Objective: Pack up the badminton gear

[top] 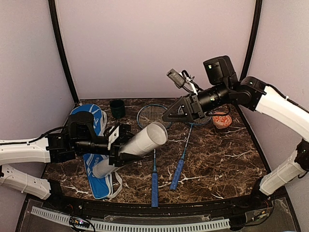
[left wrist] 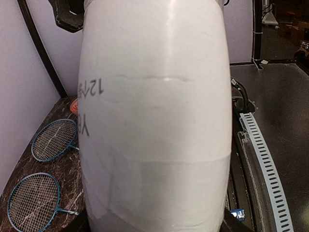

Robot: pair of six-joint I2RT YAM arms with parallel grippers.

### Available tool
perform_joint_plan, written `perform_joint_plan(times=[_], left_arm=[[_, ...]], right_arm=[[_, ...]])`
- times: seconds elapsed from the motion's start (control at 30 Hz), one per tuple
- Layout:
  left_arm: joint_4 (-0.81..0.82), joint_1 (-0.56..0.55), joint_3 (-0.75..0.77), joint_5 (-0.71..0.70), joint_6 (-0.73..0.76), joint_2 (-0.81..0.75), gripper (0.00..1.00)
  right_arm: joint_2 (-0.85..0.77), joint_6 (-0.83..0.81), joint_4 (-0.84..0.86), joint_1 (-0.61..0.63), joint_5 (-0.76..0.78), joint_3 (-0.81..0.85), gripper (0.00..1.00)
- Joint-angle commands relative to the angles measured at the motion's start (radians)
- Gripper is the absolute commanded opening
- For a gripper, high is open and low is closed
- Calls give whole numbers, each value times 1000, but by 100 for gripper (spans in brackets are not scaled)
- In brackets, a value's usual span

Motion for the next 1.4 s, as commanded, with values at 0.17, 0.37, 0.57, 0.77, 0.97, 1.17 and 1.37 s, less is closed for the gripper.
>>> perform_joint_plan(times=[0.17, 0.37, 0.57, 0.77, 0.97, 1.17, 1.37], left_arm=[[29, -6, 44, 22, 8, 9, 44], [39, -6, 52, 30, 6, 19, 45], [47, -6, 59, 45, 14, 22, 45], [77, -6, 62, 61, 17, 13, 45], [101, -6, 68, 79, 24, 18, 47], [123, -6, 71, 95, 31, 17, 47], [140, -6, 79, 109, 26, 18, 47]], right_arm=[[63, -32, -14, 52, 56, 24, 52], [100, -48, -32, 75, 79, 35, 52], [118, -62, -47, 87, 82, 22, 51], [145, -81, -48, 87, 56, -7, 51], [177, -94, -39, 87, 17, -20, 50], [203, -103, -15, 82, -15, -49, 50], [228, -115, 18, 75, -45, -60, 50]])
